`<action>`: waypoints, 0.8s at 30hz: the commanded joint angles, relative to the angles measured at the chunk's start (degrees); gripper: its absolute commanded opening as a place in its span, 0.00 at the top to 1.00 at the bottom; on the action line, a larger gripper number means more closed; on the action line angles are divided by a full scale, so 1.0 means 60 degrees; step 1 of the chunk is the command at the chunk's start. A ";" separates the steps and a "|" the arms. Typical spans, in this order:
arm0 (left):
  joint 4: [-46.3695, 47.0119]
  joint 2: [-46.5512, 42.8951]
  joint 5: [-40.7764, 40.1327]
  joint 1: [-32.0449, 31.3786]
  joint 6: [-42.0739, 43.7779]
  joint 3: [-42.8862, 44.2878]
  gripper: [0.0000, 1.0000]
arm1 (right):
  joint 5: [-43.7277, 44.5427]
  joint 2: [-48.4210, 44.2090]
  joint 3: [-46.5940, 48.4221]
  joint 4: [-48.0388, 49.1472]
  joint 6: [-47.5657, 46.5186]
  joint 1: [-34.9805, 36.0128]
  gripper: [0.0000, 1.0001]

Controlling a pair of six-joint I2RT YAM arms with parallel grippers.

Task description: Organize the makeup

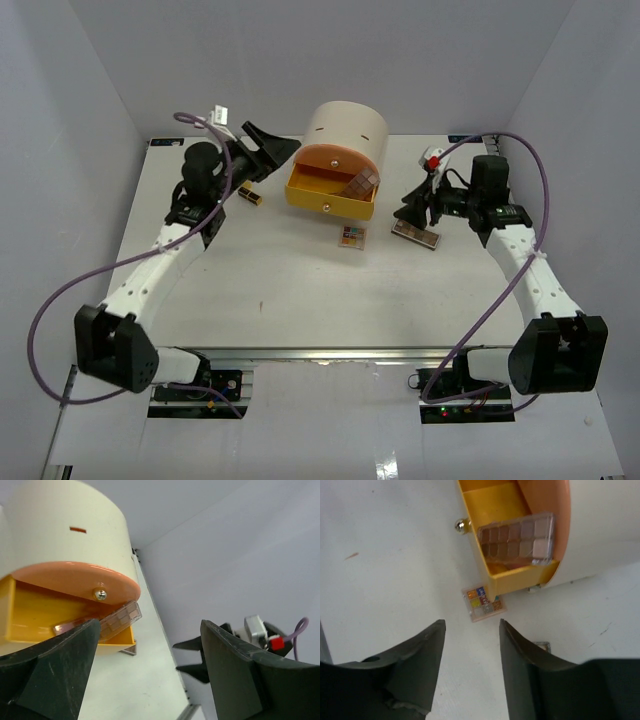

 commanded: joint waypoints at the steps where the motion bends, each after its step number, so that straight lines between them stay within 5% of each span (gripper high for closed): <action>1: -0.1617 -0.2107 0.0170 0.0789 0.2862 -0.1151 0.03 | 0.1641 0.0912 0.1583 0.0210 0.0155 0.1399 0.51; 10: -0.3670 -0.4930 -0.1717 0.1305 0.5938 -0.2907 0.02 | 0.4631 0.2847 0.3105 0.0097 -0.0382 0.2774 0.67; 17: -0.3224 -0.6790 -0.2524 0.1308 0.6074 -0.4533 0.02 | 0.5608 0.4064 0.4107 -0.0447 -0.0762 0.3121 0.73; 24: -0.3130 -0.6836 -0.2497 0.1304 0.6016 -0.4866 0.02 | 0.6026 0.4807 0.4492 -0.0467 -0.0899 0.3600 0.74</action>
